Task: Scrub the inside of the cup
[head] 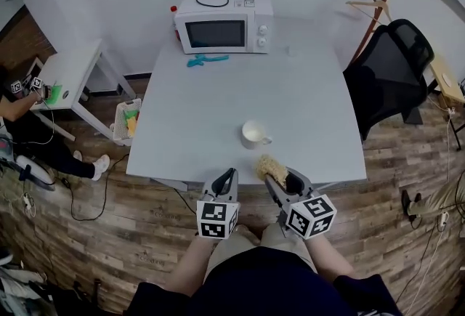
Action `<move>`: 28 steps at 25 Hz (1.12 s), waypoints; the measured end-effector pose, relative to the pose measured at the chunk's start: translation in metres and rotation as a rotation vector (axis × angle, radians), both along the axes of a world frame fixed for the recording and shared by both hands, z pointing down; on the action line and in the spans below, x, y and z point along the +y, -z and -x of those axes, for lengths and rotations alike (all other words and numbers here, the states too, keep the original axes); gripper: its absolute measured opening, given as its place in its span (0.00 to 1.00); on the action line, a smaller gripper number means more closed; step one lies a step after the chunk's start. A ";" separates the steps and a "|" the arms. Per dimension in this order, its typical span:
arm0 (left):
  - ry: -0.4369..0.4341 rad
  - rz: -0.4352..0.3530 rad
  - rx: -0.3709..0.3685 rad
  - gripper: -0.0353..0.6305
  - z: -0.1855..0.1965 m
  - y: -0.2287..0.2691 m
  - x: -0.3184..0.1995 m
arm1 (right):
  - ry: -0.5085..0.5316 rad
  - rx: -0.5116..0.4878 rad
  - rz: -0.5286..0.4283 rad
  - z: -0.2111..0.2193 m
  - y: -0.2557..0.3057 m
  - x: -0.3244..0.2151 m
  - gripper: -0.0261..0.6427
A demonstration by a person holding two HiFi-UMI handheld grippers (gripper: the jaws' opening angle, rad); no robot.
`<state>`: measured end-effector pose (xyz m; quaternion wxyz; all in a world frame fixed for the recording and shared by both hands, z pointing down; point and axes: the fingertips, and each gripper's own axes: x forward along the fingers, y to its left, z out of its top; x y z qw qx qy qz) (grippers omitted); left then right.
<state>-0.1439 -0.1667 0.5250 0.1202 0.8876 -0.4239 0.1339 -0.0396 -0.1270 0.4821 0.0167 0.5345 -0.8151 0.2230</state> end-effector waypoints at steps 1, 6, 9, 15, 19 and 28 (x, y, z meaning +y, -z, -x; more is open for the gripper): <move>0.006 0.008 0.006 0.09 0.001 0.002 0.004 | 0.002 -0.003 -0.006 -0.001 0.001 0.003 0.31; 0.035 0.023 0.018 0.08 -0.001 0.013 0.027 | 0.004 -0.020 -0.013 -0.013 0.001 0.020 0.31; 0.050 0.016 0.022 0.08 -0.007 0.021 0.044 | 0.021 -0.017 -0.016 -0.023 0.003 0.033 0.31; 0.112 0.012 0.028 0.08 -0.038 0.031 0.075 | 0.084 0.015 -0.031 -0.057 0.014 0.066 0.31; 0.151 0.029 0.027 0.08 -0.065 0.027 0.099 | 0.129 0.043 -0.033 -0.084 0.014 0.092 0.31; 0.185 0.044 0.023 0.08 -0.100 0.020 0.148 | 0.167 0.044 -0.020 -0.116 0.003 0.128 0.31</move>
